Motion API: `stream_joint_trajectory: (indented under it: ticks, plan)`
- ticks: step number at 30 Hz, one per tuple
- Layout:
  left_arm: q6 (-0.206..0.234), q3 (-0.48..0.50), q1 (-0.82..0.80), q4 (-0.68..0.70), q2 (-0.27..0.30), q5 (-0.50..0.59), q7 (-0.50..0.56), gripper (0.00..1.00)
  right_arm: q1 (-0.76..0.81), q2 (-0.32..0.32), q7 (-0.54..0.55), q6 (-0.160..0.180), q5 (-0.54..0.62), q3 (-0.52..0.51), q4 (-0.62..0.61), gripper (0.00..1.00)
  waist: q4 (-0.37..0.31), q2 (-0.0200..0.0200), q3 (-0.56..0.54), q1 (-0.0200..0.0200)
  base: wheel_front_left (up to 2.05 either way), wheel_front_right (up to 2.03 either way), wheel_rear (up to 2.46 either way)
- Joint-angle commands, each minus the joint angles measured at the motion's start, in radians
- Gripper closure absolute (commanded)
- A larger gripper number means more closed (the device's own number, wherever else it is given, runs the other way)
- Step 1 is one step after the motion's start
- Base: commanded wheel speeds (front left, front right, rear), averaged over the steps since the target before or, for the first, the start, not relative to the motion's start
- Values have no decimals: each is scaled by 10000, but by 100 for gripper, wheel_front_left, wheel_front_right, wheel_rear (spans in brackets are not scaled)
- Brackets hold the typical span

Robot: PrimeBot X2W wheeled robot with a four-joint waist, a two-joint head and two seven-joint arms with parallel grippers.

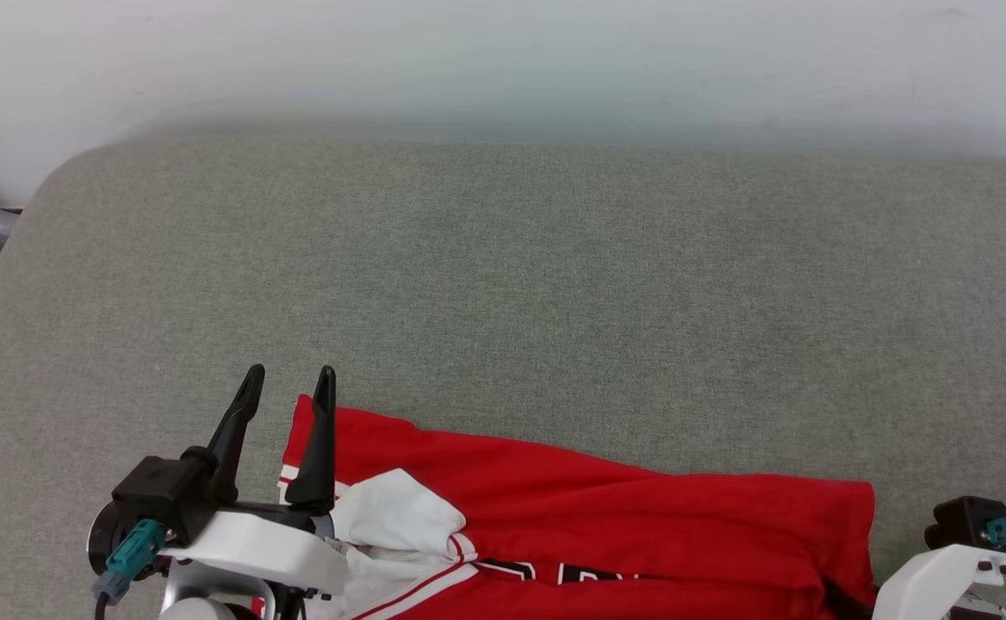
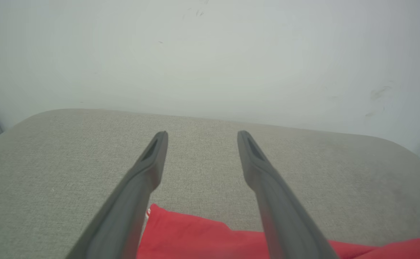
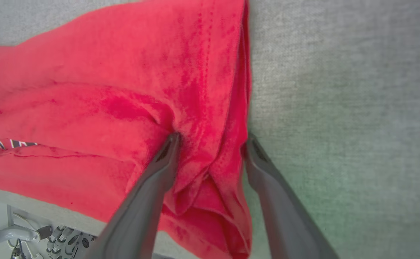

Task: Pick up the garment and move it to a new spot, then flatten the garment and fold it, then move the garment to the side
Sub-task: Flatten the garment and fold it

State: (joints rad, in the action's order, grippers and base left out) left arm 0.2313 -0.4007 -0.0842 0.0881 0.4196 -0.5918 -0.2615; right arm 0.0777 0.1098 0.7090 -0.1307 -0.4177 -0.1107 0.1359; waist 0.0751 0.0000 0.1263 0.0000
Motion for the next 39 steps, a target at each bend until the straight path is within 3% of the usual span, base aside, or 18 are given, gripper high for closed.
stream_joint_trajectory:
  ticks: [1,11,16,28,32,39]
  plan:
    - [-24,9,123,-83,-10,114,-46,0,-73,-221,158,-13,-152,263,377,100,4,0,10,0,0,0,0]
    - [178,82,244,-250,165,231,-39,0,-598,266,-143,2,-196,32,-204,100,-258,0,-249,0,0,0,0]
    - [284,136,358,-203,234,255,-37,0,-573,385,-1,5,-203,-727,-459,100,-365,0,-358,0,0,0,0]
    - [338,28,367,-166,236,243,50,0,-439,-159,896,4,38,-3299,-1318,100,-528,0,-465,0,0,0,0]
    - [341,-46,374,-112,193,233,116,0,-672,-502,1835,4,-1294,-3633,-1195,100,-538,0,-514,0,0,0,0]
    - [341,-201,246,-46,228,268,295,0,-716,-610,2767,2,-5169,-2357,-822,100,-355,0,-511,0,0,0,0]
